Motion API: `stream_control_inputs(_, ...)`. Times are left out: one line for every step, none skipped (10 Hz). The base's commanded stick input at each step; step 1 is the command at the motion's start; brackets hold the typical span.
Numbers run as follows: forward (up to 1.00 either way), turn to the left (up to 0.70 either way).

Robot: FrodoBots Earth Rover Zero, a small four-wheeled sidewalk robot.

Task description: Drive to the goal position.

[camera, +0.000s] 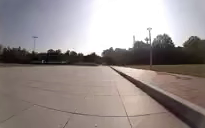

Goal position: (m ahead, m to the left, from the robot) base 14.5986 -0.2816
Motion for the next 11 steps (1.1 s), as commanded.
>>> stream_control_inputs(0.7, 0.01)
stream_control_inputs(0.69, 0.01)
stream_control_inputs(0.68, 0.01)
stream_control_inputs(0.69, 0.01)
stream_control_inputs(0.7, 0.01)
stream_control_inputs(0.7, 0.01)
stream_control_inputs(0.7, 0.01)
stream_control_inputs(0.7, 0.01)
stream_control_inputs(0.7, 0.01)
stream_control_inputs(0.7, 0.01)
stream_control_inputs(0.7, -0.13)
